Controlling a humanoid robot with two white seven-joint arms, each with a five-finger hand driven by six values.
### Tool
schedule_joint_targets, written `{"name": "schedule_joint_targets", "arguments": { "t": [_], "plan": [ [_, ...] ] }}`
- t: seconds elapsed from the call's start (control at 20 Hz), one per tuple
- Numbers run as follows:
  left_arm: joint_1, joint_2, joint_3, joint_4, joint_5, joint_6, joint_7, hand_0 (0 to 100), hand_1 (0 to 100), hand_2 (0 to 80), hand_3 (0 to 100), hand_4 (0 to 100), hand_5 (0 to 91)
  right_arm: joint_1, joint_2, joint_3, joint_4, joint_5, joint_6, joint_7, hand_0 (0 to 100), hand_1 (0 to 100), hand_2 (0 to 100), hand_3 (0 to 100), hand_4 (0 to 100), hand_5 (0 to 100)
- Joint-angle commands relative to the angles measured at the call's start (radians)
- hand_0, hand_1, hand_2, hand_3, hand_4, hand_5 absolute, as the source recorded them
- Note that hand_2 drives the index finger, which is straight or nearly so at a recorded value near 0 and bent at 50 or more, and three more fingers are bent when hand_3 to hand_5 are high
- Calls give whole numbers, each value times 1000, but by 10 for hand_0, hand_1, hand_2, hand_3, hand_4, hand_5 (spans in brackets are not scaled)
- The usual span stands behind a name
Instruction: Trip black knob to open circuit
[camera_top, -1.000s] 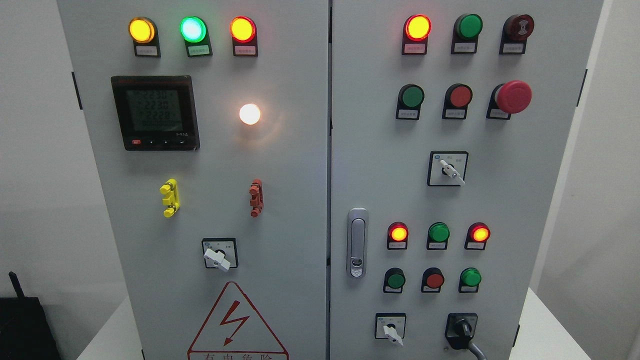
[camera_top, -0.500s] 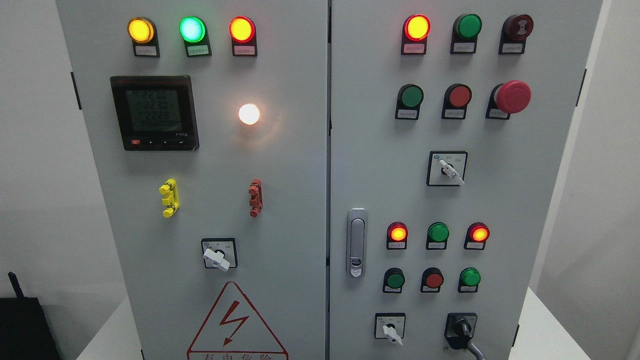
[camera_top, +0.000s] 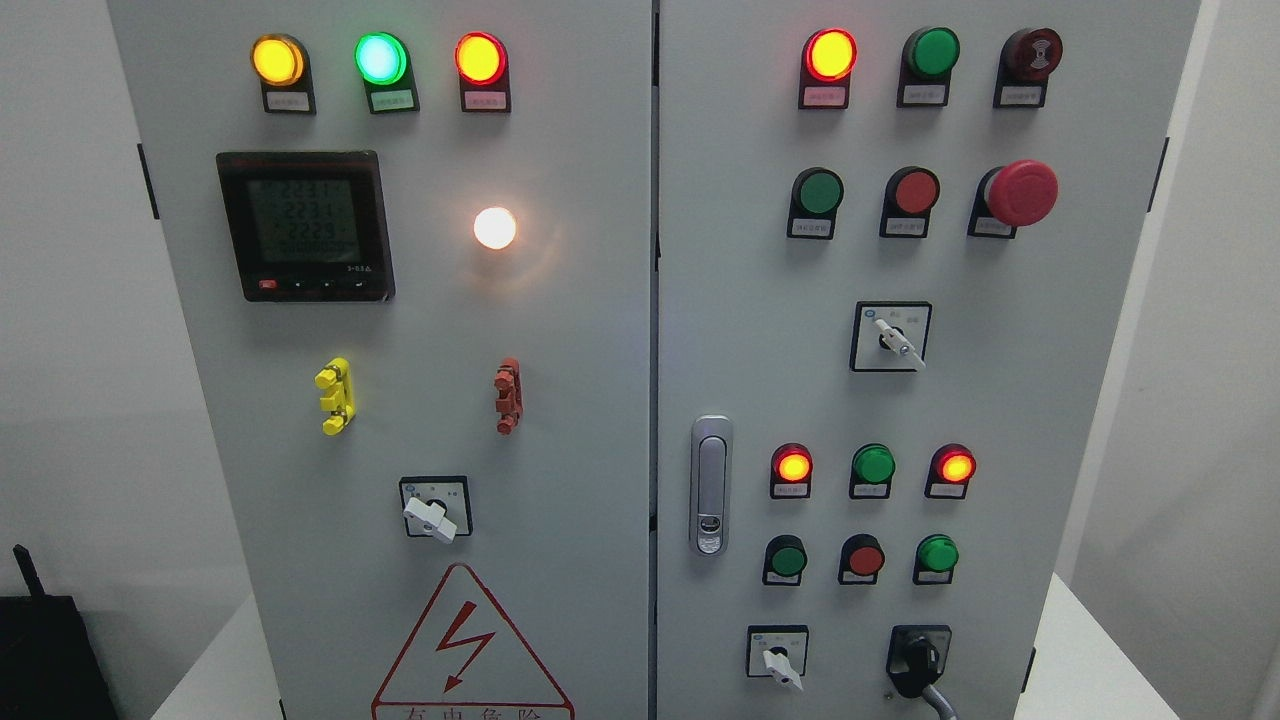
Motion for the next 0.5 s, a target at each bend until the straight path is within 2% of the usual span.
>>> {"name": "schedule_joint_targets", "arguments": {
  "t": [0.0, 0.45],
  "plan": [
    [0, 0, 0, 0, -23, 2, 0, 120, 389, 0, 0, 0, 0, -1, 11, 16, -2, 0, -6, 2, 0, 0, 0, 1000, 1000, 1000],
    [0, 0, 0, 0, -23, 2, 0, 120, 389, 0, 0, 0, 0, -2, 11, 18, -2, 0, -8, 2, 0, 0, 0, 1000, 1000, 1000]
  ]
}}
